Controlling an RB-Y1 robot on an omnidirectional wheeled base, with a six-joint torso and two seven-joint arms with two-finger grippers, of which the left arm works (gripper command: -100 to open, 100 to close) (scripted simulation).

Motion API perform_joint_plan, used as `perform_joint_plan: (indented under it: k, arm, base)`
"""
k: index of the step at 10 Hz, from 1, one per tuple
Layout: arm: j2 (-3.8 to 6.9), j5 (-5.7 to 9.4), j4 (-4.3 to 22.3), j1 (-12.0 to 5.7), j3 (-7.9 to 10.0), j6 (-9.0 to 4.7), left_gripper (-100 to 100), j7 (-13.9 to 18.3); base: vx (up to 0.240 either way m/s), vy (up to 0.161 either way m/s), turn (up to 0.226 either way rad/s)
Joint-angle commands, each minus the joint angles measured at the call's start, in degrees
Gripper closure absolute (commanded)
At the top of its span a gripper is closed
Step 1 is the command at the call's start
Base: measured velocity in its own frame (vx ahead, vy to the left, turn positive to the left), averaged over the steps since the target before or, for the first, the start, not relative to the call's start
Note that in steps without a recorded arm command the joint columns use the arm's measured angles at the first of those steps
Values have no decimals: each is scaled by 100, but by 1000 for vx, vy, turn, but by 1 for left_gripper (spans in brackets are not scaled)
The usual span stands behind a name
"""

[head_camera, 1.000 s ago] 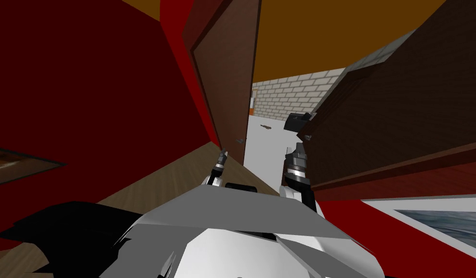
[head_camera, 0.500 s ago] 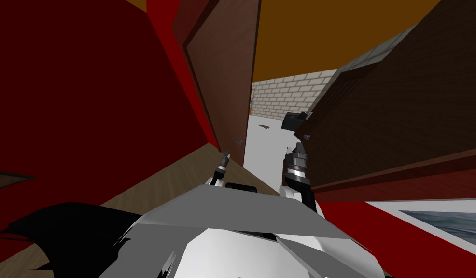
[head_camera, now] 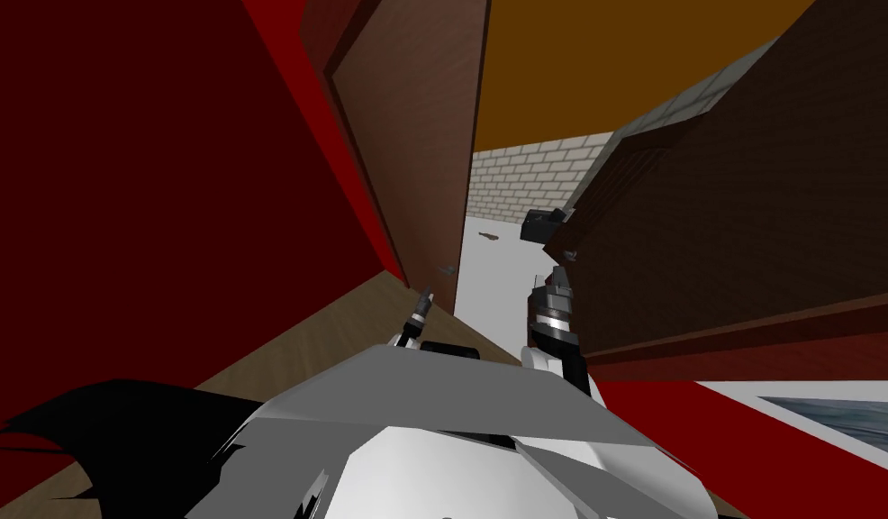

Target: Push the door open

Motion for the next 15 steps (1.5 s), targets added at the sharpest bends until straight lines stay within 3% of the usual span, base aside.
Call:
perform_joint_plan:
  k: [1, 11, 15]
  arm:
    - [13, -3, 176, -50, -59, -32, -100, 22]
    - [-60, -58, 1517, -394, -513, -320, -100, 54]
    - [-55, -48, 1660, -464, -509, -341, -100, 59]
  base:
    - [91, 72, -69]
    - [110, 92, -87]
    - [82, 19, -31]
